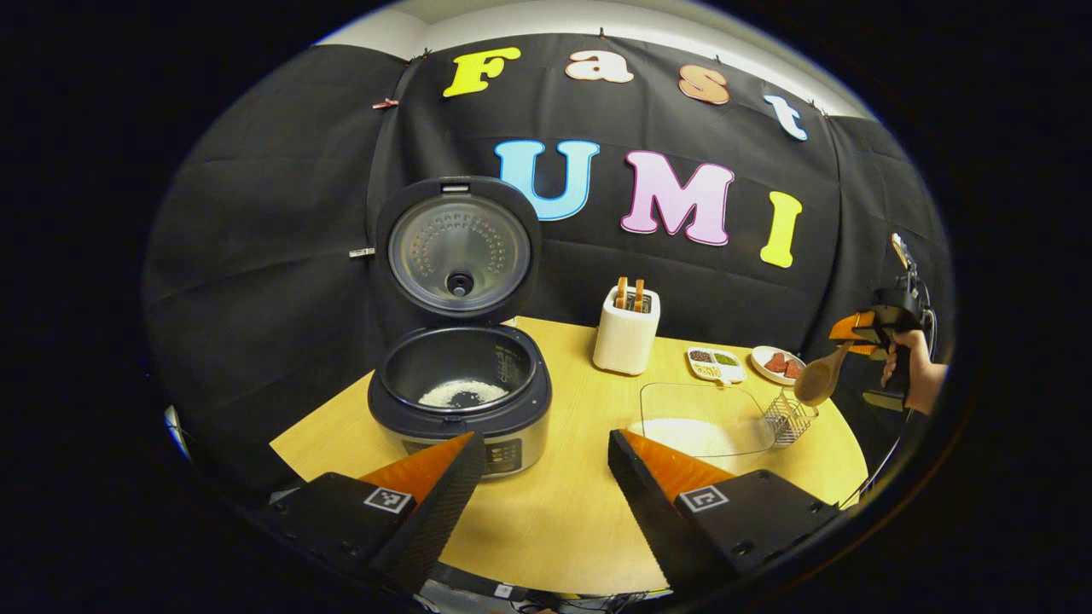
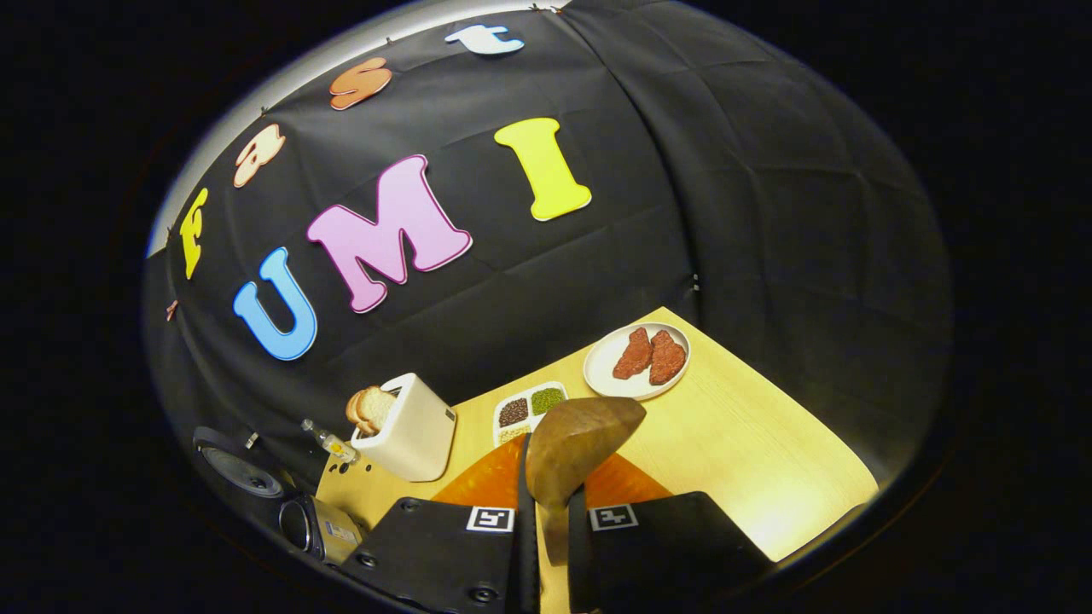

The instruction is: Close the left gripper, press the button to open the rice cooker; take a wooden spoon from the chopstick holder with the right hand, scoop a spoonful of rice and pour it into the rice cooker, then put the wooden spoon back into the chopstick holder.

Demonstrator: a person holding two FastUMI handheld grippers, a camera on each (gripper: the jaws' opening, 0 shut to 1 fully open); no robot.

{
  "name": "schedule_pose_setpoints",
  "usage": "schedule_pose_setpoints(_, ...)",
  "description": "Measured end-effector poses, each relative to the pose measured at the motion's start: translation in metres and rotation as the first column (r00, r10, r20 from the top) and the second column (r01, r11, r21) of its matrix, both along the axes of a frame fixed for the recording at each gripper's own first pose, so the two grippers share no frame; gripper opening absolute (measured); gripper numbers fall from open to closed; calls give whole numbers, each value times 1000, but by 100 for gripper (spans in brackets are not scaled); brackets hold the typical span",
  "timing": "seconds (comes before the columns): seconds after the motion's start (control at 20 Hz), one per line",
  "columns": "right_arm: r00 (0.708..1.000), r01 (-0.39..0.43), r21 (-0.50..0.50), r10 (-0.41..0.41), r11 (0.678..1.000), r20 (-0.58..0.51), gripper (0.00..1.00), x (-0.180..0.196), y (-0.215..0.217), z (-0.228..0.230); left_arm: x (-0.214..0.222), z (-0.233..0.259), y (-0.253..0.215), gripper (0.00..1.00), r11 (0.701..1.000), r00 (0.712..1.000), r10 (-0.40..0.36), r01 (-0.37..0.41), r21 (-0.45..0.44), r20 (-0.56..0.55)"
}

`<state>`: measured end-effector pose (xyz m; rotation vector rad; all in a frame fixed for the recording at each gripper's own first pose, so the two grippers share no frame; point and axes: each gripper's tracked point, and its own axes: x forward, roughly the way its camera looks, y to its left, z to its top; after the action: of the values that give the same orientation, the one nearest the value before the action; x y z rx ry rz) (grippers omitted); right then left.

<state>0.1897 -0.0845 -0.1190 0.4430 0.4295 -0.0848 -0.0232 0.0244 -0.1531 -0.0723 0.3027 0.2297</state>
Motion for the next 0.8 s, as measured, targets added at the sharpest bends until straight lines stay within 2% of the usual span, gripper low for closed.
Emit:
schedule_pose_setpoints(0.2, 997, -45, 16, 44, 999, 57, 17, -16, 48, 33, 3, -6, 25, 96, 999, 999, -40, 40, -16, 2)
schedule_pose_setpoints(0.35, 992, -104, -26, 105, 994, 74, 17, -22, 87, 34, 3, -10, 32, 96, 997, 998, -70, 70, -37, 4)
schedule_pose_setpoints(0.4, 989, -127, -35, 129, 991, 71, 17, -25, 101, 30, 2, -12, 34, 93, 996, 997, -80, 80, -39, 5)
schedule_pose_setpoints(0.45, 987, -145, -38, 148, 989, 65, 17, -26, 115, 24, 1, -13, 36, 96, 995, 996, -92, 92, -41, 3)
schedule_pose_setpoints(0.55, 983, -173, -48, 175, 984, 54, 18, -28, 137, 9, 1, -16, 39, 95, 993, 994, -112, 112, -42, -5)
schedule_pose_setpoints(0.8, 978, -206, -128, 208, 970, 3, 17, -25, 168, -46, -1, -31, 51, 96, 989, 989, -140, 138, -46, -39)
